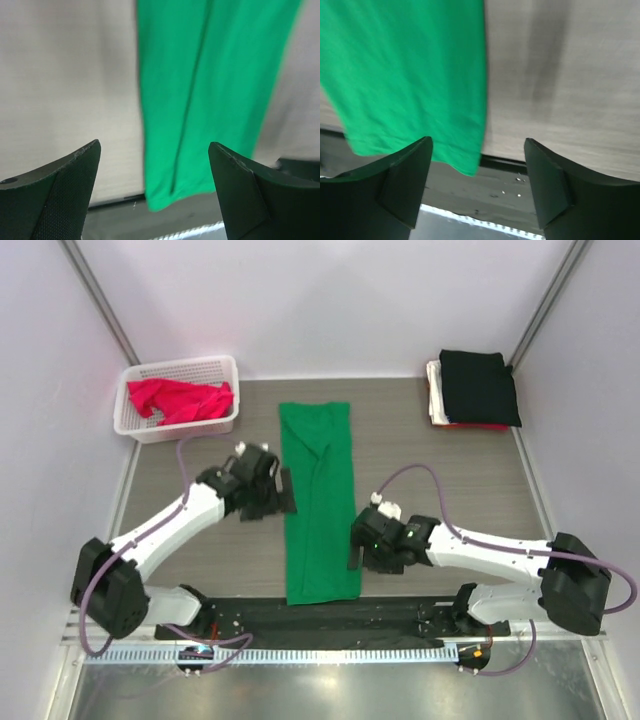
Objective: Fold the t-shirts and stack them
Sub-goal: Fold the tshirt
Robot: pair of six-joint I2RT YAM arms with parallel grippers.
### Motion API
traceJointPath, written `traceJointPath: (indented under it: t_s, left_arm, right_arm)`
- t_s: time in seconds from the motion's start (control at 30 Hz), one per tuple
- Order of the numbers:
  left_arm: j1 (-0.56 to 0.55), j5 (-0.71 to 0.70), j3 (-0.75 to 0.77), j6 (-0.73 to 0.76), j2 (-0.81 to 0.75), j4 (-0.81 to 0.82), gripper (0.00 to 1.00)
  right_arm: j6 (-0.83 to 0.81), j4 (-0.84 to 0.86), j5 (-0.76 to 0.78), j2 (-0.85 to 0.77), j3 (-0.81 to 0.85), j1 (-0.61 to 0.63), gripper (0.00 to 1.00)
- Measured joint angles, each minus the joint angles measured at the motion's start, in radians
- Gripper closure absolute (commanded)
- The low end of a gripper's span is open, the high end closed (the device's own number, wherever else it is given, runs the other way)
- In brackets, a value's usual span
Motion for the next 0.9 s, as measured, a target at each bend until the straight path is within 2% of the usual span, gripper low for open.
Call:
traceJointPath:
  t_s: [0.1,0.27,0.3,0.43,0.47,0.6,0.9]
  left_arm:
    - [-0.101,0.013,-0.237,-0.102,-0.146,-0.011,0.13]
    - [-0.184,0.018,-0.410,-0.242,-0.330,0.027,0.16]
    - [-0.209,0.018,-0.437,-0.274,-0.351,0.033,0.16]
    - [-0.299,0.021,-0.499,-0.371,-0.367,0.062,0.21]
    - [-0.317,0.021,-0.511,-0.395,-0.367,0.071,0.24]
    - [-0.388,0.021,-0.582,-0.495,-0.390,0.122,0.34]
    - [-0.489,0.010,-0.671,-0.647,-0.468,0.165,0.41]
  right_arm:
    - [0.068,0.047,-0.015,-0.020,-0.088,0.063,0.35]
    - [0.136,0.129,-0.014,-0.041,-0.139,0.093,0.39]
    - [0.145,0.148,-0.015,-0.041,-0.147,0.103,0.42]
    - [0.172,0.203,-0.019,-0.027,-0.171,0.130,0.52]
    - [0.180,0.214,-0.019,-0.021,-0.175,0.137,0.59]
    - [0.209,0.239,-0.019,-0.019,-0.196,0.159,0.74]
    - [0.257,0.257,-0.018,-0.051,-0.242,0.169,0.84]
